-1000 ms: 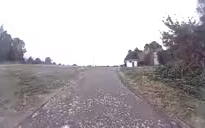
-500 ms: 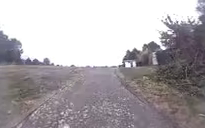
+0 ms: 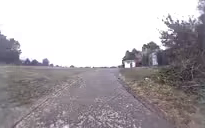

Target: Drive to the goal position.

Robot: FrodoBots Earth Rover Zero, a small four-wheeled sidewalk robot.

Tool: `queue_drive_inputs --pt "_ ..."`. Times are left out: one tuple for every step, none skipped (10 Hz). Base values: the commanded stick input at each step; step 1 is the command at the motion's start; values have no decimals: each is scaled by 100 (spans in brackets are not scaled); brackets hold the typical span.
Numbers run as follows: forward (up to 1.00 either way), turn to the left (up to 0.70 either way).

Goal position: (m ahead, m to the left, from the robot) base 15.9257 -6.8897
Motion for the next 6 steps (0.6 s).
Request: queue_drive_inputs --pt "60 0" --pt "60 0" --pt "60 0" --pt "60 0" --pt "60 0" --pt "60 0"
